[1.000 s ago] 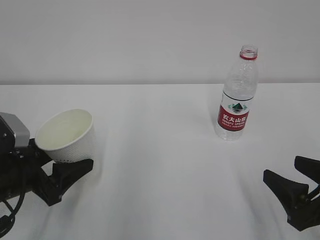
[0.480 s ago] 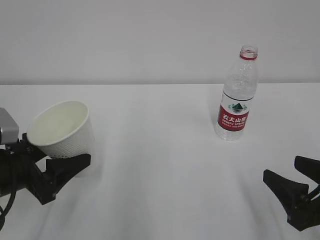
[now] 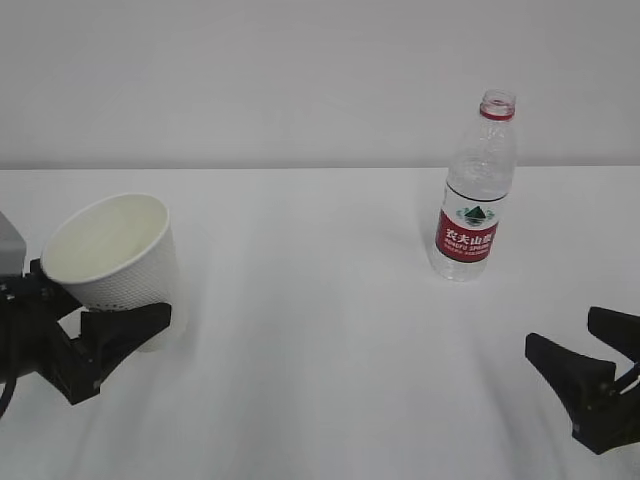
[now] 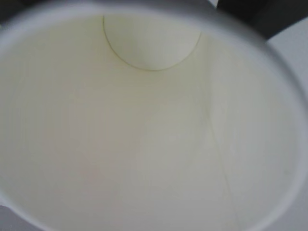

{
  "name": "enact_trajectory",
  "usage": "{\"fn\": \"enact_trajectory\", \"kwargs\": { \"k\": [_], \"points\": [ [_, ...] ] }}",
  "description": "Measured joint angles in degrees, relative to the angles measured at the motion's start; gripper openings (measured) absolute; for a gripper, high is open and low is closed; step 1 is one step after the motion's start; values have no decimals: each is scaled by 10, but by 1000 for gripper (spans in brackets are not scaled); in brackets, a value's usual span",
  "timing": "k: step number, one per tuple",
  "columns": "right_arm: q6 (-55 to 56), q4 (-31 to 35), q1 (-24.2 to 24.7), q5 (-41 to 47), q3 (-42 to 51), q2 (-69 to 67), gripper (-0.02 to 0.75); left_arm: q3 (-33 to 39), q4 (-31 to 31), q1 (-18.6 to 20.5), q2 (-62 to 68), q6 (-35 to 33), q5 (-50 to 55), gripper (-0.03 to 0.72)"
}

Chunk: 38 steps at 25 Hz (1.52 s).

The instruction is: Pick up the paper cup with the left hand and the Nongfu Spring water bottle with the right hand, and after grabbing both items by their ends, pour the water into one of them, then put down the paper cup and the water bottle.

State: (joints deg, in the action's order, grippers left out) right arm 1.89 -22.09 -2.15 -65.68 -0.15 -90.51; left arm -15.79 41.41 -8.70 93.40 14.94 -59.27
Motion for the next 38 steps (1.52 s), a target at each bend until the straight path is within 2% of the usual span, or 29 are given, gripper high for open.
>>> {"fn": "enact_trajectory", "kwargs": {
  "k": [8,19,26,33,38],
  "points": [
    [13,0,0,0,-9,0,587,1,24,0,-30,43,34,534],
    [15,0,0,22,-73,-2,587,2,27,0,-50,47,60,534],
    [-24,0,0,31,-107,-4,589,2,31,0,-50,47,48,534],
    [-24,0,0,8,-111,-57,650,2,31,0,-50,47,42,534],
    [-19,0,0,6,-127,-111,661,2,32,0,-50,47,35,534]
  ]
}}
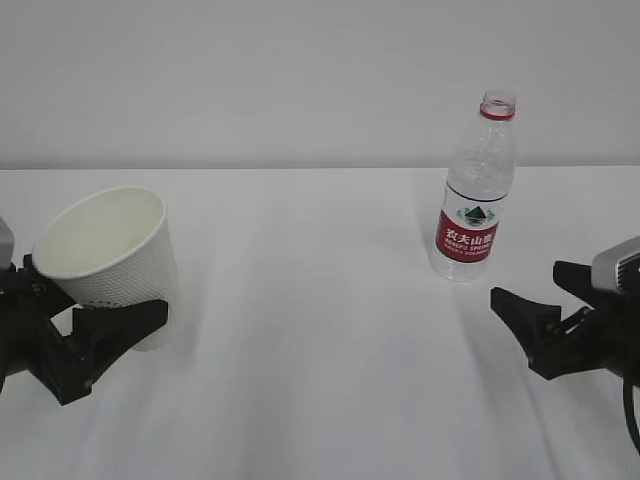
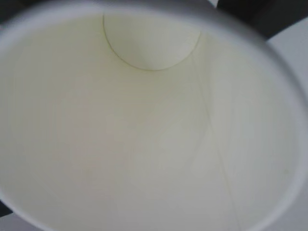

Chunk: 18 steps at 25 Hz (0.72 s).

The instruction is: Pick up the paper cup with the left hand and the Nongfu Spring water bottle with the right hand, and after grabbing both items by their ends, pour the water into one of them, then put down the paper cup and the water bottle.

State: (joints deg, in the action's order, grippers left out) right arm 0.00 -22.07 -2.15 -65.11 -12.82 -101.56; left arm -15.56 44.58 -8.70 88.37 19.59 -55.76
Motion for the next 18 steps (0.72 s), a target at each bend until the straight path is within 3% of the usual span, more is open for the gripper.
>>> {"fn": "enact_trajectory", "kwargs": {
  "k": [18],
  "points": [
    [8,0,0,-3,-122,-85,661,0,7,0,0,12,-1,534]
  ]
}}
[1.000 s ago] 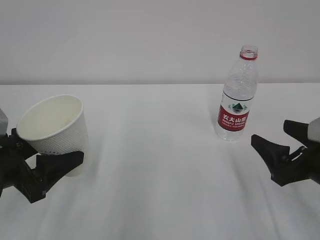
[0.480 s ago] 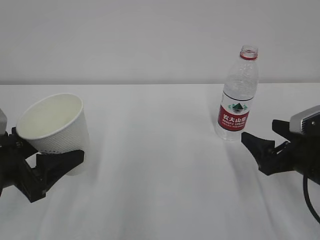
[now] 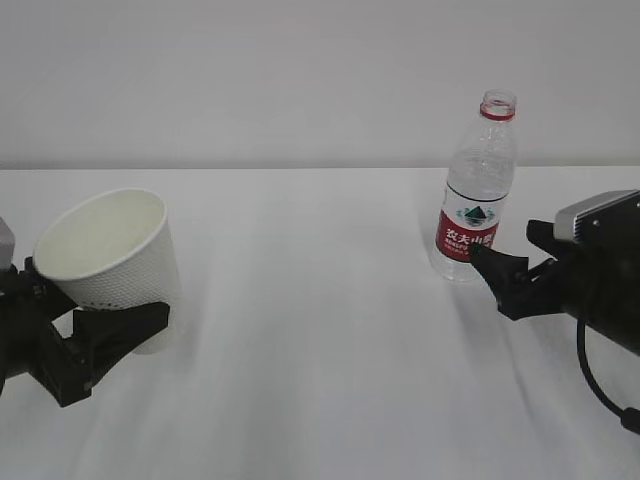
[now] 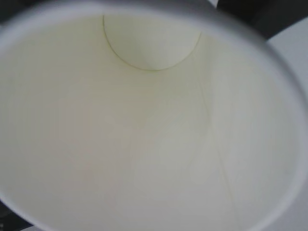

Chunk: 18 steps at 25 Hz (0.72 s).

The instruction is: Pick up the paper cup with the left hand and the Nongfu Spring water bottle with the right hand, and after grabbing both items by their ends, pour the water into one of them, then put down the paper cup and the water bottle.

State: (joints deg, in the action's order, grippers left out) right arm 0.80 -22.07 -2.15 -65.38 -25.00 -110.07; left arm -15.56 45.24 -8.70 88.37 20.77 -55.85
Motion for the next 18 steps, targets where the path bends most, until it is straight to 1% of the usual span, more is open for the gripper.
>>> {"fn": "enact_trajectory", "kwargs": {
  "k": [18],
  "points": [
    [8,0,0,-1,-87,-82,661,0,13,0,0,10,1,533]
  ]
}}
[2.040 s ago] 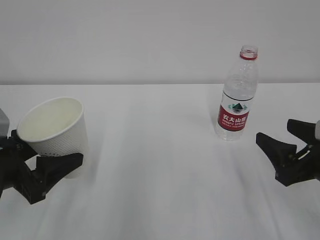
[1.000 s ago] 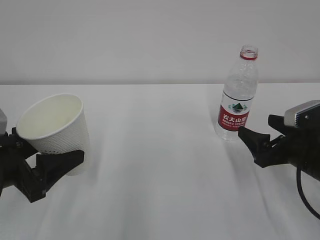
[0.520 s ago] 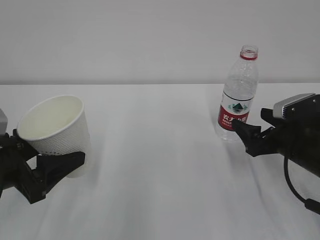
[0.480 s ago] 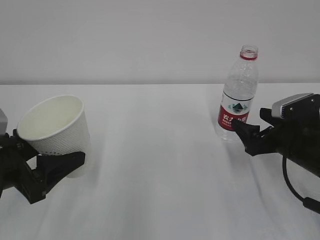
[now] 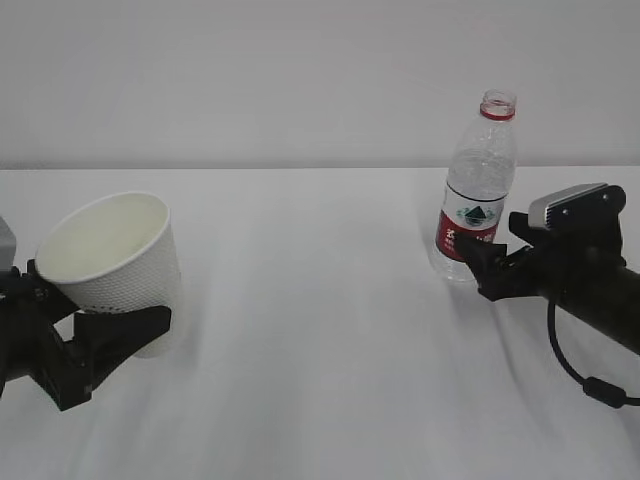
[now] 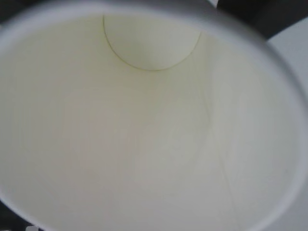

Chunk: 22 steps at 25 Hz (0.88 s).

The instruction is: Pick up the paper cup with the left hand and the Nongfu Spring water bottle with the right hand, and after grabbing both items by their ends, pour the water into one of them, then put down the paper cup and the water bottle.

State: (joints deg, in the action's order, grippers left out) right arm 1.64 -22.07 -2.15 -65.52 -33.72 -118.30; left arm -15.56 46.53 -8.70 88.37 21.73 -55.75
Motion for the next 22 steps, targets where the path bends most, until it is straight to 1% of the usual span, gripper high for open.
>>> {"fn": "enact_trajectory", "kwargs": {
  "k": [8,22],
  "points": [
    [7,-7,0,1,-42,-21,649,0,1,0,0,0,0,531],
    [31,-32,0,42,-99,-26,641,0,1,0,0,1,0,528]
  ]
}}
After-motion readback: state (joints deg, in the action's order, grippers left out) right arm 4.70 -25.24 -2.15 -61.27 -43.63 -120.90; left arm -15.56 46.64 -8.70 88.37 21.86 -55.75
